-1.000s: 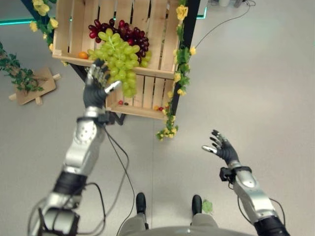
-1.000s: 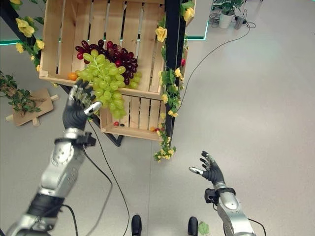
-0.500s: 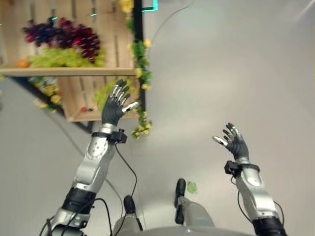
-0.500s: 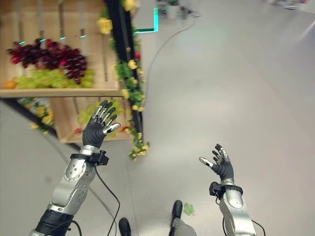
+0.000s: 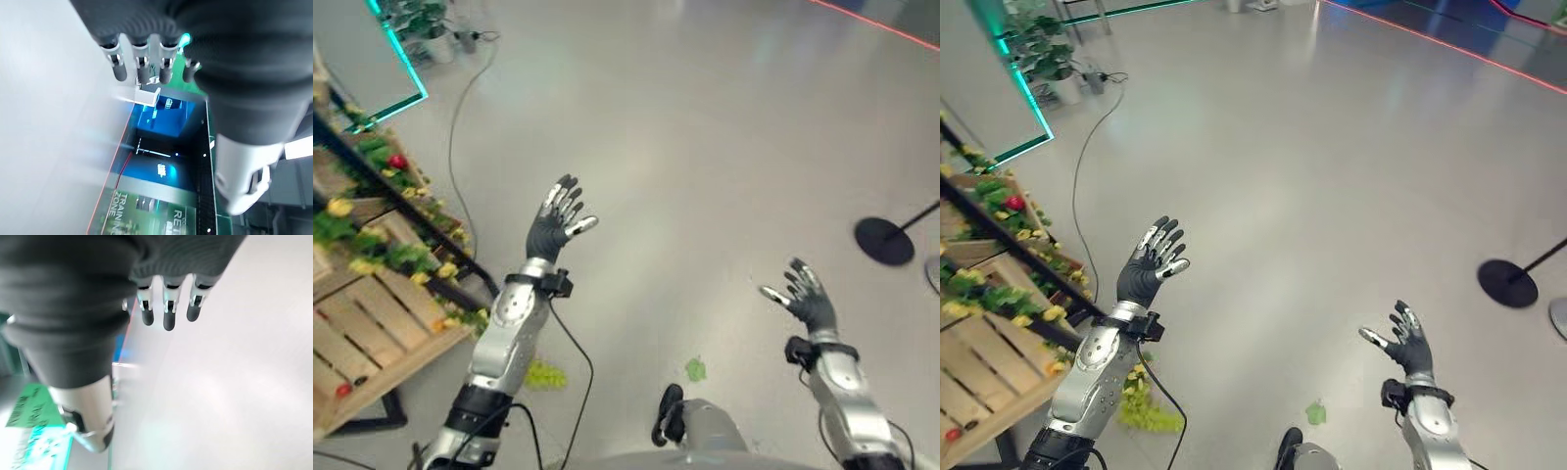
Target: Pick up the fruits from the basket on one side to the basket on the other side
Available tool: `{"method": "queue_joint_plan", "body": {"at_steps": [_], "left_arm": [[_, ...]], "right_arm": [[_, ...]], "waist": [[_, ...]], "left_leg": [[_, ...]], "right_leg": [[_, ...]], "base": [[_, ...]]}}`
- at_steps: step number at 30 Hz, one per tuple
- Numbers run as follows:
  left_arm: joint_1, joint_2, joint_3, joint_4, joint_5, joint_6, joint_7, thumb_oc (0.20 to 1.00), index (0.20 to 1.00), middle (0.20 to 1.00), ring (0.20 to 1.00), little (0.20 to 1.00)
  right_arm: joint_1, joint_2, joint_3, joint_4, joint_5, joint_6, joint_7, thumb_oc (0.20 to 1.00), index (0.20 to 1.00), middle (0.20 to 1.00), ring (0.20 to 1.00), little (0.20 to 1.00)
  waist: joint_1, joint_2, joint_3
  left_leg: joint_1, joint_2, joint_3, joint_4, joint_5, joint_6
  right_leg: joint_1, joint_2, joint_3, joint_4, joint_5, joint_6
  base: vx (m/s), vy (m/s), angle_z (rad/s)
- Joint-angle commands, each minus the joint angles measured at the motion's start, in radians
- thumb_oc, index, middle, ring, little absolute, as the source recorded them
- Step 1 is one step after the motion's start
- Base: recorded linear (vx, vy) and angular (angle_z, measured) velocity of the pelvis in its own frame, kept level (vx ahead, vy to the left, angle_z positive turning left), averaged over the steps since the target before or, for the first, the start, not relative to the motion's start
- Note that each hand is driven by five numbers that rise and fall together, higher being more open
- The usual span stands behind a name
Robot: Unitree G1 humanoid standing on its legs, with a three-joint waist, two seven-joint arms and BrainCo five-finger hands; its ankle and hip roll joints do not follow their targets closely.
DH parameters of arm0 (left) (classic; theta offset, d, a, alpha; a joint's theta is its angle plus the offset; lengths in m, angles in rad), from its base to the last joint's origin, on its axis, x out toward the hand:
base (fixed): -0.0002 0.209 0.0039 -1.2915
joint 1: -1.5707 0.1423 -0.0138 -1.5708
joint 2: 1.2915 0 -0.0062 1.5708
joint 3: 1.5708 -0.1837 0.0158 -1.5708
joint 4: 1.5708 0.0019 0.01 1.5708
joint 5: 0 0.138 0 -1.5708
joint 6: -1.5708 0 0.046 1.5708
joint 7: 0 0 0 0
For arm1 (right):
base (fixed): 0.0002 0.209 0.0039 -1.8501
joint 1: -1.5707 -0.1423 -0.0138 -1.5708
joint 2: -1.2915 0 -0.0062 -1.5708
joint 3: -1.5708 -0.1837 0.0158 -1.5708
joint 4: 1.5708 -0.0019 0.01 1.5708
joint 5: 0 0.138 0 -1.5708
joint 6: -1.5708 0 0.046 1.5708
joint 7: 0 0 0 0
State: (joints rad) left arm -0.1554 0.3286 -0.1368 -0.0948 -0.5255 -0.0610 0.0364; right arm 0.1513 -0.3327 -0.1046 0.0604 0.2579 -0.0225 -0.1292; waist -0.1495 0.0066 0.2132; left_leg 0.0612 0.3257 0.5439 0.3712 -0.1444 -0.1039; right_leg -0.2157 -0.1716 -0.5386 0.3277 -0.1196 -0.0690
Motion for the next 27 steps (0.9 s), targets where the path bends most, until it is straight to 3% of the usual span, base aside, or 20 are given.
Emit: {"method": "queue_joint_plan", "body": {"at_steps": [1, 3, 7, 12, 13, 15, 16, 23, 27], "left_arm": [[-0.011, 0.010, 0.019, -0.074, 0.004, -0.039, -0.019, 1.000, 1.000, 1.000, 1.000, 1.000], [-0.007, 0.009, 0.021, -0.069, -0.002, -0.038, -0.022, 1.000, 1.000, 1.000, 1.000, 1.000], [-0.007, -0.009, 0.020, -0.049, -0.020, -0.034, -0.026, 1.000, 1.000, 1.000, 1.000, 1.000], [-0.012, -0.019, 0.016, -0.033, -0.027, -0.034, -0.023, 1.000, 1.000, 1.000, 1.000, 1.000], [-0.013, -0.024, 0.023, -0.028, -0.032, -0.036, -0.020, 1.000, 1.000, 1.000, 1.000, 1.000], [-0.007, -0.024, 0.031, -0.030, -0.032, -0.039, -0.017, 1.000, 1.000, 1.000, 1.000, 1.000], [0.002, -0.030, 0.034, -0.024, -0.031, -0.033, -0.017, 1.000, 1.000, 1.000, 1.000, 1.000], [0.026, -0.045, 0.049, -0.014, -0.025, -0.030, -0.010, 1.000, 1.000, 1.000, 1.000, 1.000], [0.022, -0.049, 0.041, 0.001, -0.028, -0.030, 0.001, 1.000, 1.000, 1.000, 1.000, 1.000]], "right_arm": [[-0.061, -0.016, -0.028, -0.079, 0.014, -0.050, 0.006, 1.000, 1.000, 1.000, 1.000, 1.000], [-0.064, -0.022, -0.021, -0.079, 0.023, -0.051, 0.014, 1.000, 1.000, 1.000, 1.000, 1.000], [-0.057, -0.043, -0.019, -0.088, 0.024, -0.050, 0.031, 1.000, 1.000, 1.000, 1.000, 1.000], [-0.049, -0.041, -0.025, -0.091, 0.035, -0.053, 0.032, 1.000, 1.000, 1.000, 1.000, 1.000], [-0.054, -0.044, -0.019, -0.095, 0.032, -0.053, 0.037, 1.000, 1.000, 1.000, 1.000, 1.000], [-0.059, -0.047, -0.014, -0.093, 0.038, -0.056, 0.042, 1.000, 1.000, 1.000, 1.000, 1.000], [-0.060, -0.053, -0.007, -0.088, 0.039, -0.055, 0.041, 1.000, 1.000, 1.000, 1.000, 1.000], [-0.036, -0.054, -0.010, -0.093, 0.045, -0.050, 0.054, 1.000, 1.000, 1.000, 1.000, 1.000], [-0.048, -0.060, -0.004, -0.085, 0.057, -0.053, 0.047, 1.000, 1.000, 1.000, 1.000, 1.000]], "waist": [[-0.001, 0.001, -0.008], [-0.009, 0.007, -0.004], [-0.015, 0.022, 0.005], [-0.025, 0.029, 0.011], [-0.020, 0.025, 0.020], [-0.019, 0.021, 0.023], [-0.017, 0.020, 0.029], [-0.026, 0.033, 0.026], [-0.037, 0.050, 0.019]], "left_leg": [[-0.085, -0.017, -0.021, -0.041, -0.015, -0.005], [-0.083, -0.015, -0.033, -0.023, -0.014, -0.017], [-0.091, -0.002, -0.067, -0.009, 0.040, -0.058], [-0.095, 0.002, -0.102, 0.045, 0.052, -0.072], [-0.108, -0.001, -0.141, 0.089, 0.095, -0.073], [-0.107, -0.008, -0.171, 0.121, 0.106, -0.079], [-0.108, 0.000, -0.205, 0.155, 0.140, -0.093], [-0.090, -0.040, -0.271, 0.138, 0.143, -0.078], [-0.084, -0.062, -0.305, 0.129, 0.175, -0.079]], "right_leg": [[0.176, -0.116, 0.006, -0.095, -0.046, 0.203], [0.182, -0.104, 0.019, -0.123, -0.047, 0.194], [0.207, -0.047, 0.042, -0.173, -0.066, 0.169], [0.219, -0.017, 0.061, -0.178, -0.092, 0.148], [0.221, -0.007, 0.064, -0.184, -0.082, 0.130], [0.224, 0.005, 0.079, -0.189, -0.085, 0.120], [0.242, 0.032, 0.101, -0.208, -0.093, 0.109], [0.256, 0.074, 0.150, -0.213, -0.105, 0.092], [0.241, 0.083, 0.170, -0.206, -0.102, 0.090]], "base": [[0.01, -0.087, -0.26], [0.03, -0.112, -0.14], [0.02, -0.133, -0.21], [0.01, -0.115, -0.25], [-0.03, -0.119, -0.39], [0.02, -0.126, -0.38], [0.06, -0.131, -0.38], [0.02, -0.076, -0.39], [0.01, -0.019, -0.08]]}}
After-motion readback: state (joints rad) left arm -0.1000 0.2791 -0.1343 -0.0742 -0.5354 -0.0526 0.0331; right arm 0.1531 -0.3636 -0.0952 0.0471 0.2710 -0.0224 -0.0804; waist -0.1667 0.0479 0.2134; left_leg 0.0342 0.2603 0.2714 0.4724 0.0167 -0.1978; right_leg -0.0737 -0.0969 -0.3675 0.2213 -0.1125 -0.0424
